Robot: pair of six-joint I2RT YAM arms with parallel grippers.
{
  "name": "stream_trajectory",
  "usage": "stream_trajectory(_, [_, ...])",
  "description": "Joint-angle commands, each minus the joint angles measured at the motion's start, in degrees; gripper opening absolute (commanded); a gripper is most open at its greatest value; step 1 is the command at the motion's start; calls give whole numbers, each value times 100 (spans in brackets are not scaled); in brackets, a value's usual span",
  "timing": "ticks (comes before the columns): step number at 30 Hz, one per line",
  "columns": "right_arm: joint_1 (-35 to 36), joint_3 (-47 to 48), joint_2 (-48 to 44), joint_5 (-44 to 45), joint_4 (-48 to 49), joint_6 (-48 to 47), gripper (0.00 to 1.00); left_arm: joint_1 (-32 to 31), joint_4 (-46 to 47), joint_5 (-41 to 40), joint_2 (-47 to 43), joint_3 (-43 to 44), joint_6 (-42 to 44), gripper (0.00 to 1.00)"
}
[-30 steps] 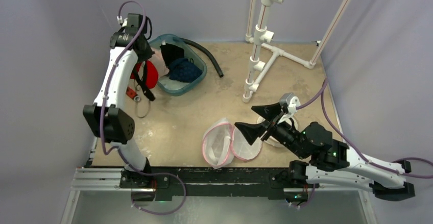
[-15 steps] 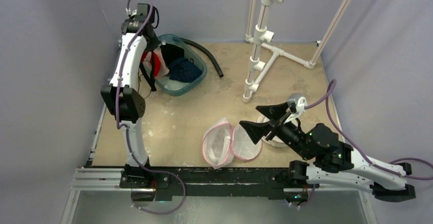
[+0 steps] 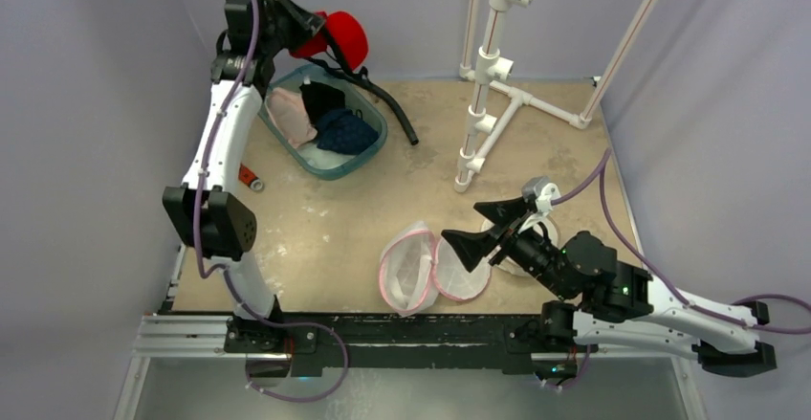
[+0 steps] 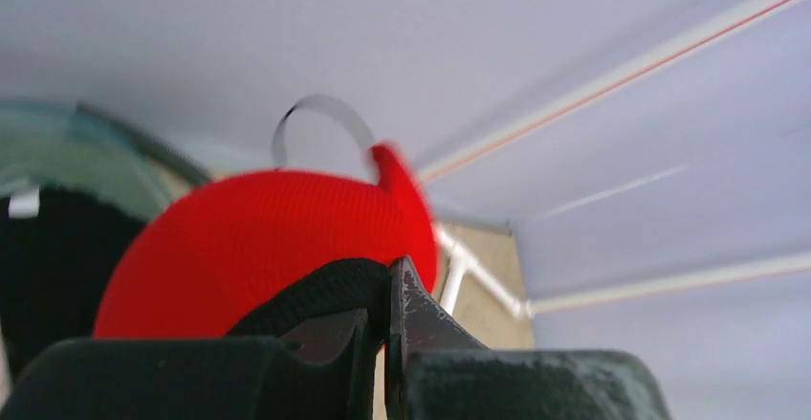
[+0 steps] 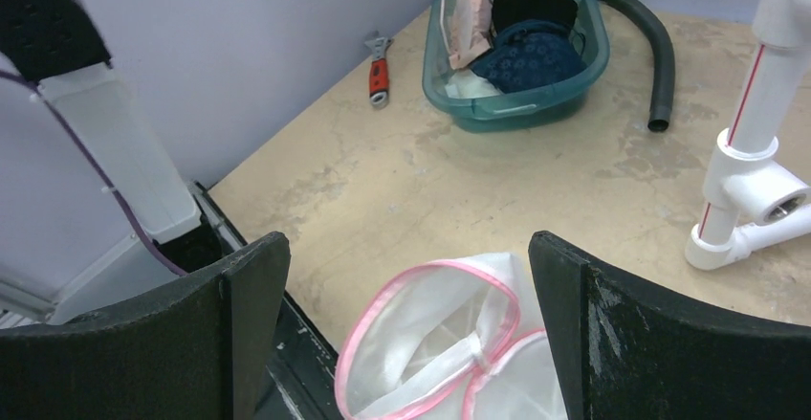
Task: Unzip the laundry bag and remove the bra
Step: Place the bra in the bin.
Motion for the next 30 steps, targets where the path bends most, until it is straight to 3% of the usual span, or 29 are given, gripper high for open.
stream_trajectory(1, [10, 30, -246, 224, -104, 209, 98, 303, 1566, 844, -475, -2414, -77, 0])
stream_trajectory(5, [12, 71, -267, 234, -181, 231, 98, 360, 2163, 1189, -787, -3918, 344, 0])
stream_trajectory(10, [11, 126, -128, 326, -224, 270, 98, 357, 2140, 1708, -1018, -4464, 736, 0])
stream_trajectory(13, [10, 84, -68, 331, -134, 281, 98, 367, 1734, 1674, -1058, -4311, 1136, 0])
stream_trajectory(18, [7, -55, 37, 268, -6, 279, 98, 395, 1294, 1815, -772, -3225, 1596, 0])
stream_trajectory(21, [12, -112, 133, 248, 87, 216, 98, 396, 1627, 2008, -720, -2504, 1812, 0])
stream_trajectory(25, [4, -159, 250, 201, 219, 196, 98, 382, 2737, 2014, -956, -2693, 2160, 0])
stream_trajectory(30, [12, -143, 305, 221, 235, 176, 98, 415, 2380, 2403, -519, -3373, 2207, 0])
